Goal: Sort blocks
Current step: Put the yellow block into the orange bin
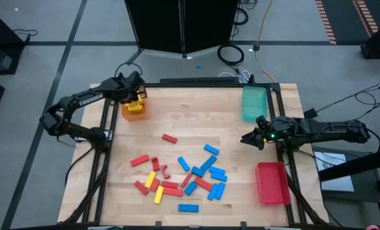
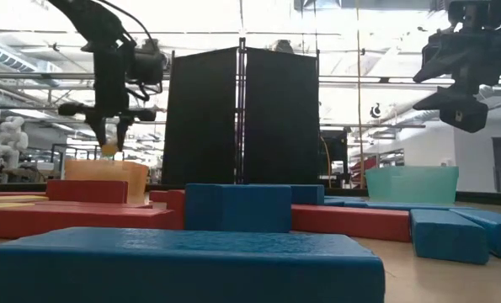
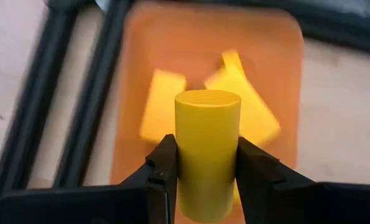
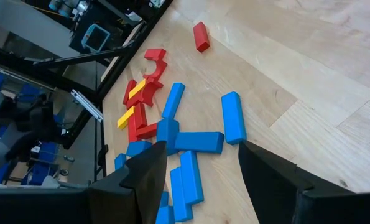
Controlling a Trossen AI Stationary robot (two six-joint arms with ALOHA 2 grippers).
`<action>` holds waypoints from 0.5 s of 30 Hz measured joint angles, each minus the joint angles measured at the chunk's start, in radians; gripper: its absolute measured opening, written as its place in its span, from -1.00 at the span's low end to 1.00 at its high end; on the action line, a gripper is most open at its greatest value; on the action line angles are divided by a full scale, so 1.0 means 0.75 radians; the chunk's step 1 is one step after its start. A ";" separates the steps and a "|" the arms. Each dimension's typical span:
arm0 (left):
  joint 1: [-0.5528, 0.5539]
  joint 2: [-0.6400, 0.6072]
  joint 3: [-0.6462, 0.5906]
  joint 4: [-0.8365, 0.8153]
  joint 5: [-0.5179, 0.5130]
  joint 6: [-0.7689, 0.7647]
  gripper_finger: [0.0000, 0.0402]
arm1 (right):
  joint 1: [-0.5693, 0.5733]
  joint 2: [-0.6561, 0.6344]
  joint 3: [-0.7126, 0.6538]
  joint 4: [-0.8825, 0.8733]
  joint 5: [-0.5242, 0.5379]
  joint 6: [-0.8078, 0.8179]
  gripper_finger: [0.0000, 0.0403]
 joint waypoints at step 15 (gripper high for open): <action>0.176 -0.004 -0.023 0.042 -0.018 0.106 -0.49 | -0.001 0.000 0.000 0.000 0.091 0.024 -0.04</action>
